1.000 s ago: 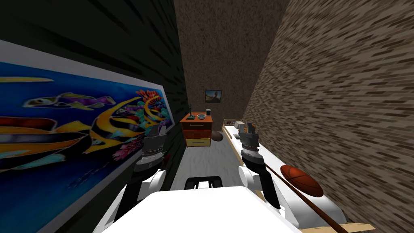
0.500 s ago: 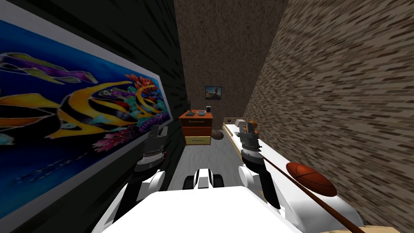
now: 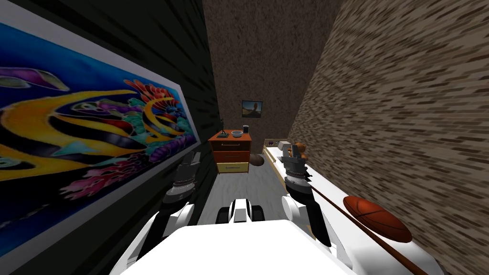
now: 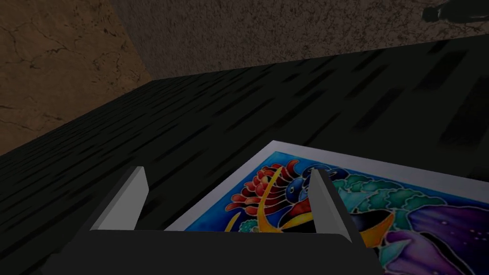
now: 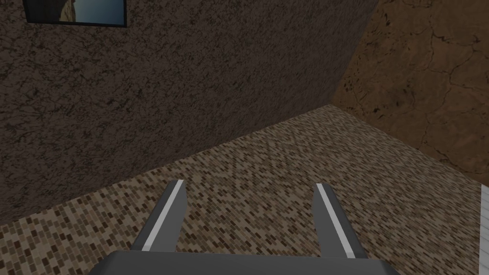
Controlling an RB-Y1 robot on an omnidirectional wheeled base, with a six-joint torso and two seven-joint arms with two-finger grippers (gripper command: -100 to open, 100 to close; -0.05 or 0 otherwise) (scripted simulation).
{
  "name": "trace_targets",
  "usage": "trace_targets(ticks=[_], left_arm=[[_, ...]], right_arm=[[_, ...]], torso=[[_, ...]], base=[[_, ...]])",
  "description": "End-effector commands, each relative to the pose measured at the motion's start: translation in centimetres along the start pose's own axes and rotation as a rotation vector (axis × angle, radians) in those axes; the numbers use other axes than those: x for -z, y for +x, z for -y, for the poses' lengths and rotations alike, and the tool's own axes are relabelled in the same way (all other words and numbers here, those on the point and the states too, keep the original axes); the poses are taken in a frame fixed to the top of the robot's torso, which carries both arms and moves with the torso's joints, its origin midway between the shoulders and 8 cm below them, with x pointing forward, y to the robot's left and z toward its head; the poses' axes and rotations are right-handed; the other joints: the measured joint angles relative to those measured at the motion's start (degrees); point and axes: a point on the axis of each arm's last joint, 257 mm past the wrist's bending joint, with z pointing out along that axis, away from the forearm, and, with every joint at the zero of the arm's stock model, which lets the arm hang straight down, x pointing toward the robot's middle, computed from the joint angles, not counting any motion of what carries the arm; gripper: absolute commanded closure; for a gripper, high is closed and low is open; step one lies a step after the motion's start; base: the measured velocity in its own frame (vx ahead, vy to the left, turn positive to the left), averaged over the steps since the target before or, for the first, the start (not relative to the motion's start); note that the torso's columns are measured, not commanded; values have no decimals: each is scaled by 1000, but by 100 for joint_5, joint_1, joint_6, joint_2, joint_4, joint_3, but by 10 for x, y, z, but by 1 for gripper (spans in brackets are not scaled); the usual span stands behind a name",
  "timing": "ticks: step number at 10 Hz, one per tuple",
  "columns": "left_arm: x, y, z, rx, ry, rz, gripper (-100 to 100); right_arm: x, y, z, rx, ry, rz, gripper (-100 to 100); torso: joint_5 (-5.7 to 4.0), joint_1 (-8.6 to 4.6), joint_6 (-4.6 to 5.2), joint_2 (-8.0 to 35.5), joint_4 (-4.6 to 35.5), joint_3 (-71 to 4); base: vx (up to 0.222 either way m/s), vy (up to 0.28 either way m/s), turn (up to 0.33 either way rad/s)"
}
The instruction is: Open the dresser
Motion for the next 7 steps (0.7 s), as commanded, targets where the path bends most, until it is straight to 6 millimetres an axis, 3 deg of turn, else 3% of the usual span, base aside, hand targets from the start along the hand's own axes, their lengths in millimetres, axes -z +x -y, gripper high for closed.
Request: trace_targets(ticks=[1, 7], left_arm=[[13, 3, -16, -31, -4, -23, -100], [41, 7, -44, -80, -18, -45, -100]], right_arm=[[0, 0, 0, 0, 0, 0, 0], [0, 0, 0, 0, 0, 0, 0]], torso=[[0, 0, 0, -1, 0, 0], [-1, -4, 0, 3, 1, 2]], base=[[145, 4, -28], [127, -3, -25]])
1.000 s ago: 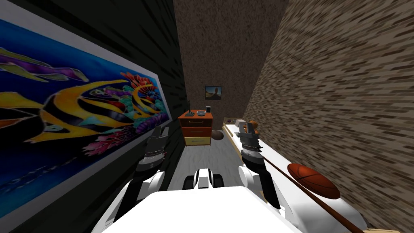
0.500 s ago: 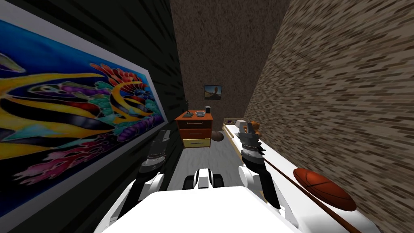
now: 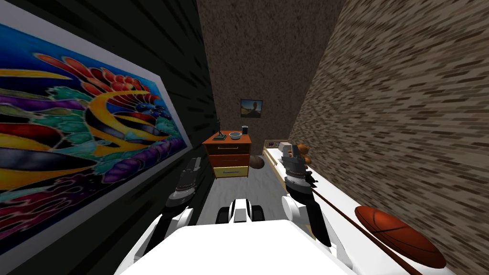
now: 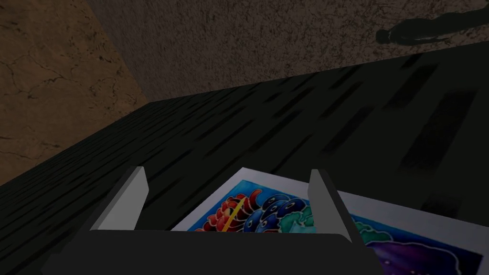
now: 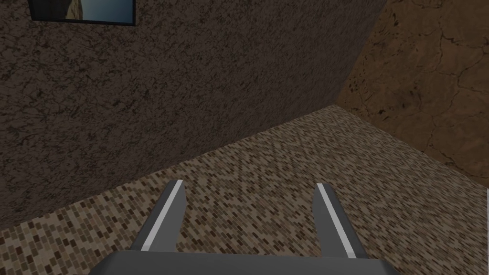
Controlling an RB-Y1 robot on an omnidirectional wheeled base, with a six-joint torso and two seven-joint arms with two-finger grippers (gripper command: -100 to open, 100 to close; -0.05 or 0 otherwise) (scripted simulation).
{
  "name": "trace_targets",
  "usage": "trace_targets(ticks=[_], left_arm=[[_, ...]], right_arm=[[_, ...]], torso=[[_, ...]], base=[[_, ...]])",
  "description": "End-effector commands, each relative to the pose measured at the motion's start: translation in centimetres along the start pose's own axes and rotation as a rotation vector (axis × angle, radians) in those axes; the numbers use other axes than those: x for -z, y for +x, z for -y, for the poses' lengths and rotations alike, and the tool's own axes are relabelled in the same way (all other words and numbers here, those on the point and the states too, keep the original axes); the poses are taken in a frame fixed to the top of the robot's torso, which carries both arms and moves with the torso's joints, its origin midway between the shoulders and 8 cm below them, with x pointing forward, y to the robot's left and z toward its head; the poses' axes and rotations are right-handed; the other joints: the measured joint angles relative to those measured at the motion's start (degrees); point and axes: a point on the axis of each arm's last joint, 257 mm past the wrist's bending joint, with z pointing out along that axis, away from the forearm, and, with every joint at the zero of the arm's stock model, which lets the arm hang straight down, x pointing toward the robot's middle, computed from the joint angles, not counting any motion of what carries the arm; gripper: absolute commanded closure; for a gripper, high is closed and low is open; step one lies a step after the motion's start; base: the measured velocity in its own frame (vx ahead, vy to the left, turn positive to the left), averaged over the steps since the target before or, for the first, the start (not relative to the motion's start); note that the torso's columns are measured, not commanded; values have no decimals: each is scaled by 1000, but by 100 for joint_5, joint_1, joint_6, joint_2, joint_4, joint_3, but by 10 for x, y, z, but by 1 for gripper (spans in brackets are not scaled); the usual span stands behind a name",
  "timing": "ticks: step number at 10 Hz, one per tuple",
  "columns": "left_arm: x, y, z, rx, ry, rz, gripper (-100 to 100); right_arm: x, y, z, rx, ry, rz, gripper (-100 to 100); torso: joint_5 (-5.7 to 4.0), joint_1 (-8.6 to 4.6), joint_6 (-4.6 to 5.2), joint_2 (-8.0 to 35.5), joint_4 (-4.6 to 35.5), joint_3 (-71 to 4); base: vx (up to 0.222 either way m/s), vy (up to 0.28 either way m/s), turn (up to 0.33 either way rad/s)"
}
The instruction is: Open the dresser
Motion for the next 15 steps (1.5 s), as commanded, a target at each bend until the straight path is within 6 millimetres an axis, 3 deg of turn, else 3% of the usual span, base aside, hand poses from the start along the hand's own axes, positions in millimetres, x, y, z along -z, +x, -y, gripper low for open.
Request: trace_targets(ticks=[1, 15], left_arm=[[14, 4, -11, -21, -4, -7, -100], [85, 17, -61, -101, -46, -44, -100]], right_arm=[[0, 0, 0, 0, 0, 0, 0], [0, 0, 0, 0, 0, 0, 0]], torso=[[1, 6, 0, 5, 1, 2], [1, 4, 0, 10, 2, 5]], base=[[102, 9, -22], [114, 1, -12]])
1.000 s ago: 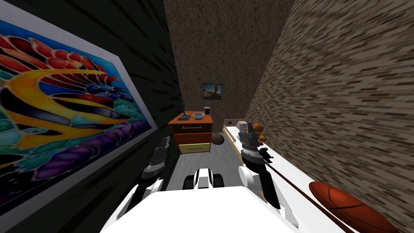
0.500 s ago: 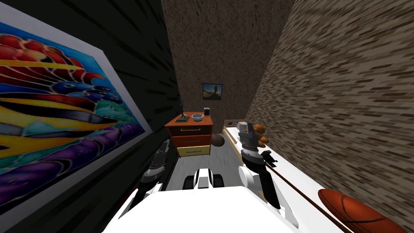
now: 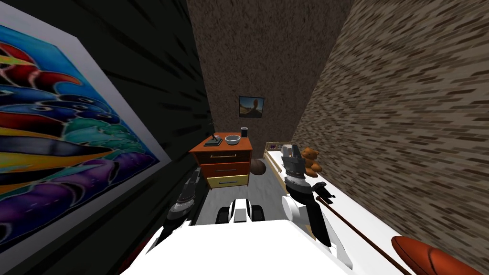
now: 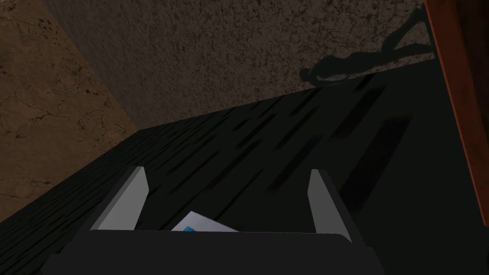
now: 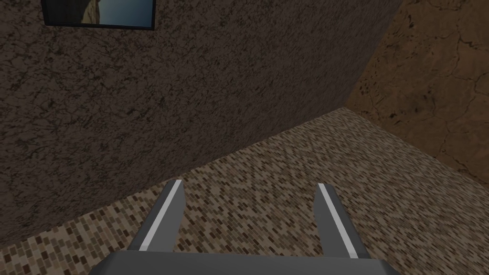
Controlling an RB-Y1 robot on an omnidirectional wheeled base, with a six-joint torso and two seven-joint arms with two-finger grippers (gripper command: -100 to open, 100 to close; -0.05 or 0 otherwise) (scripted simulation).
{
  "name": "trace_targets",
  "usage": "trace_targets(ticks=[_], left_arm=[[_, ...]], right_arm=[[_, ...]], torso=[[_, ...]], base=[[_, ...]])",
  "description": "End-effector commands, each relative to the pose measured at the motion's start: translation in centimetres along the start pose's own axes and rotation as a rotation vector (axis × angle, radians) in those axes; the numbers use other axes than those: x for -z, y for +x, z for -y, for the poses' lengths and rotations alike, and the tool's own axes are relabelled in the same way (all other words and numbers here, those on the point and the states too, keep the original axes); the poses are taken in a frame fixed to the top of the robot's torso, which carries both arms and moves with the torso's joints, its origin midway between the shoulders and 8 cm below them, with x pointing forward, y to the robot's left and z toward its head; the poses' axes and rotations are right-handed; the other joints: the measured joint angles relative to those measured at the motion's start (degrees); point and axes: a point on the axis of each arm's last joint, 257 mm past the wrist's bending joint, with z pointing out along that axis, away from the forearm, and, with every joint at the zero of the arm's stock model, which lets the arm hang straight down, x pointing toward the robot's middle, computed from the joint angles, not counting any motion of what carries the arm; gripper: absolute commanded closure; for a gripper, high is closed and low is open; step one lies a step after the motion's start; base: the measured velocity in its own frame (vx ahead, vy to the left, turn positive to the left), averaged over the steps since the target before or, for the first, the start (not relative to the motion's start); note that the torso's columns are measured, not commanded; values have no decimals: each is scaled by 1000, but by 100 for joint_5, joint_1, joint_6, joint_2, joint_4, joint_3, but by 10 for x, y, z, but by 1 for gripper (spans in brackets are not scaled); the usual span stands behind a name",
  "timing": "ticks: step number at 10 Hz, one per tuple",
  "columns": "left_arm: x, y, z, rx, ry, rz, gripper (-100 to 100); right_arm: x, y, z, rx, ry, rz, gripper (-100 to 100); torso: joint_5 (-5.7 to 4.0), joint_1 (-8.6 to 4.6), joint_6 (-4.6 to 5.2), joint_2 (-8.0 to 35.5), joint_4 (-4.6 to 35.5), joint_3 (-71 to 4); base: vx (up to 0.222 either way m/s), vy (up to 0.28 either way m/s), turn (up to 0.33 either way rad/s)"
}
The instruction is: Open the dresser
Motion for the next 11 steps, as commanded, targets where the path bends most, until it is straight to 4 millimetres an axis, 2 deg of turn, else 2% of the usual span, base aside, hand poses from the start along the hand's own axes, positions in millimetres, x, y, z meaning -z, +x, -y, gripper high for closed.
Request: trace_targets(ticks=[1, 11], left_arm=[[13, 3, -10, -8, -15, -9, -100], [66, 23, -36, -22, -59, -47, -100]], right_arm=[[0, 0, 0, 0, 0, 0, 0], [0, 0, 0, 0, 0, 0, 0]], torso=[[-1, -3, 0, -11, -3, -6], [0, -1, 0, -10, -2, -5]], base=[[95, -3, 0], [102, -2, 5]])
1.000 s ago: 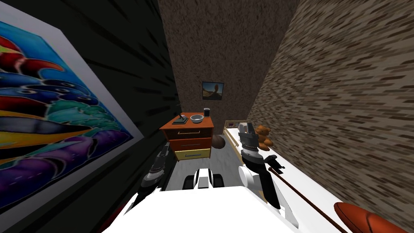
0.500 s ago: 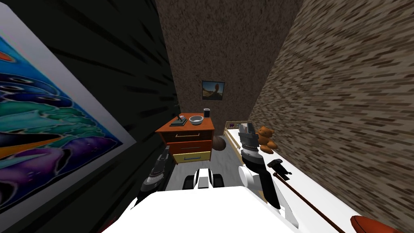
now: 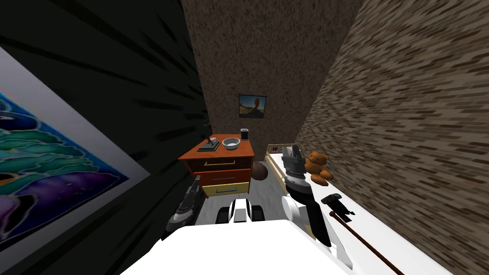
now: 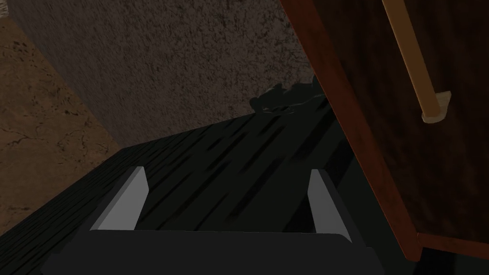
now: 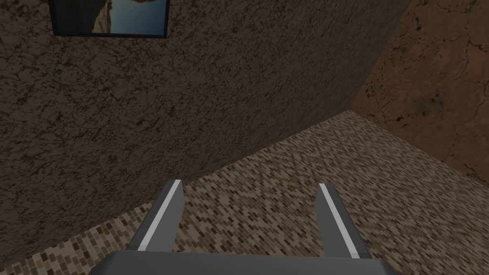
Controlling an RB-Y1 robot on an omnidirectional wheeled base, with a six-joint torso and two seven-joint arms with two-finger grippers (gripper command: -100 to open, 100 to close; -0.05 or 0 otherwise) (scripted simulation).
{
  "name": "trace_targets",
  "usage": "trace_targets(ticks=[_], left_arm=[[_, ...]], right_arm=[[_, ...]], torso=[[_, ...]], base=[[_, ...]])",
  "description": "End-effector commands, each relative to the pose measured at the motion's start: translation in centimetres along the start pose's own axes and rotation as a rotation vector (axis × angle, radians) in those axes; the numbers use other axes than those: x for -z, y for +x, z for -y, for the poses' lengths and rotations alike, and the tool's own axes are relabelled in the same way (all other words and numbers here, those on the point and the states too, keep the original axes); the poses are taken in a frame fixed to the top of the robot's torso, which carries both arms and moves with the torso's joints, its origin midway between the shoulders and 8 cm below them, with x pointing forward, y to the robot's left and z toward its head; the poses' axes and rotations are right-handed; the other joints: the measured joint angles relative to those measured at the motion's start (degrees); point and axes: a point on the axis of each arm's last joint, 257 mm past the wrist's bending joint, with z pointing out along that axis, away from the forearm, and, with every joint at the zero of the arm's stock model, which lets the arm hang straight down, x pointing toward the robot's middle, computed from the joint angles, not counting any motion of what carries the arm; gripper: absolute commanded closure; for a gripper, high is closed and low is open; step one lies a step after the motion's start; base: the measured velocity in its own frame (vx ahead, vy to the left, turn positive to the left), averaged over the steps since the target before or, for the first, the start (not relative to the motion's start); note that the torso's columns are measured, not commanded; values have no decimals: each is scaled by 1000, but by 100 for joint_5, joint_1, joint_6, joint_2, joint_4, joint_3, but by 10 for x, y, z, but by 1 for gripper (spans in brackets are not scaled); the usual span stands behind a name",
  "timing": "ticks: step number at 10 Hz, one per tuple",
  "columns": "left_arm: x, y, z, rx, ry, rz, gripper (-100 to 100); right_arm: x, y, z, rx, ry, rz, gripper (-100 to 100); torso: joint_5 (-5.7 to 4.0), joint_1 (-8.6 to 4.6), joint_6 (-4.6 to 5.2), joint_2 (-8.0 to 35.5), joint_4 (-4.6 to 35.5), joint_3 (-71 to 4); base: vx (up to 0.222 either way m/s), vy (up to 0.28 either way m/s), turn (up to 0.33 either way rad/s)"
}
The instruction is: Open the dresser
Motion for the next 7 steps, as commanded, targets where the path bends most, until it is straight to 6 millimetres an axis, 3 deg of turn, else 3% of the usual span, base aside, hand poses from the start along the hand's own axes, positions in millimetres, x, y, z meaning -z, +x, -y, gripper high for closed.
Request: trace_targets(ticks=[1, 7], left_arm=[[13, 6, -6, 1, -13, -10, -100], [43, 24, -18, 19, -51, -30, -100]], right_arm=[[0, 0, 0, 0, 0, 0, 0], [0, 0, 0, 0, 0, 0, 0]], torso=[[-1, -2, 0, -12, -3, -8], [1, 5, 0, -7, -3, -6]], base=[[107, -5, 6], [95, -1, 12]])
